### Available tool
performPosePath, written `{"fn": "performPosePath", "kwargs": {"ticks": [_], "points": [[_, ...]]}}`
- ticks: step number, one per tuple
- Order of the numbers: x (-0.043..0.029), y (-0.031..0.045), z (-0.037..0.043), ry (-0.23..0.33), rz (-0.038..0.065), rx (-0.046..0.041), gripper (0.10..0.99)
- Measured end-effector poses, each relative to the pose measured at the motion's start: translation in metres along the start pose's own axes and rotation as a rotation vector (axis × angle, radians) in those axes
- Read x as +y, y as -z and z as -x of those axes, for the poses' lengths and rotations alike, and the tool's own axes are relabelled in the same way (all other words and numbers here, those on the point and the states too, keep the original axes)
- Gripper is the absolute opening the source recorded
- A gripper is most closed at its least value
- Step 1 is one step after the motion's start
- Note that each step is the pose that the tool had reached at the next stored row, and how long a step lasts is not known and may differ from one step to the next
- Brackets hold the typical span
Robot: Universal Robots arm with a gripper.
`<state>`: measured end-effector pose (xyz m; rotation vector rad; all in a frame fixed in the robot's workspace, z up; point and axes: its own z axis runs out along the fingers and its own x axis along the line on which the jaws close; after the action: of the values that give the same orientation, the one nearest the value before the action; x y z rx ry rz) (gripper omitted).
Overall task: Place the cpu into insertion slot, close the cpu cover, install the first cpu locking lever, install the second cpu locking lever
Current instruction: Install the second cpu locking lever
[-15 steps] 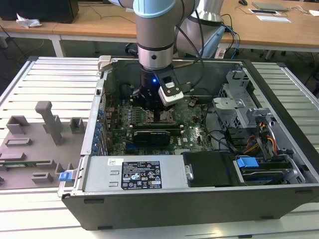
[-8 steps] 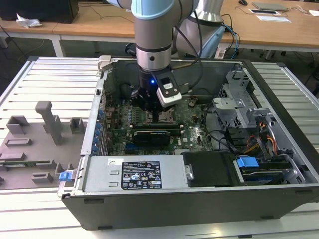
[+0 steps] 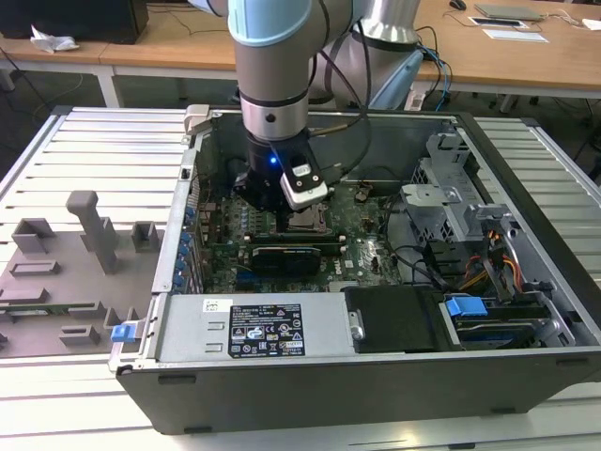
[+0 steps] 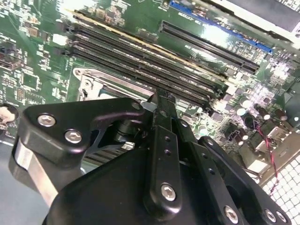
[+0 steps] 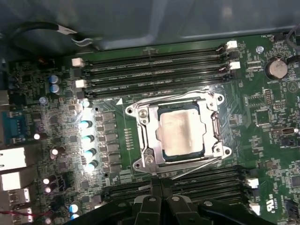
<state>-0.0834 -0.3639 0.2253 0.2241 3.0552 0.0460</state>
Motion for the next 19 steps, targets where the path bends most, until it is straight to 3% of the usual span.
{"fn": "performPosePath", "kwargs": {"ticks": [1,4,7,19], "points": [[-0.0015,-0.0004,-0.0005,-0.001,0.006,0.0008,0.106],[-0.0083,-0.0024,-0.0021,-0.004,0.04,0.006,0.106],[-0.0126,-0.0055,-0.0024,-0.006,0.065,0.0096,0.106],[-0.0129,-0.0074,-0.0025,-0.006,0.067,0.0098,0.106]]}}
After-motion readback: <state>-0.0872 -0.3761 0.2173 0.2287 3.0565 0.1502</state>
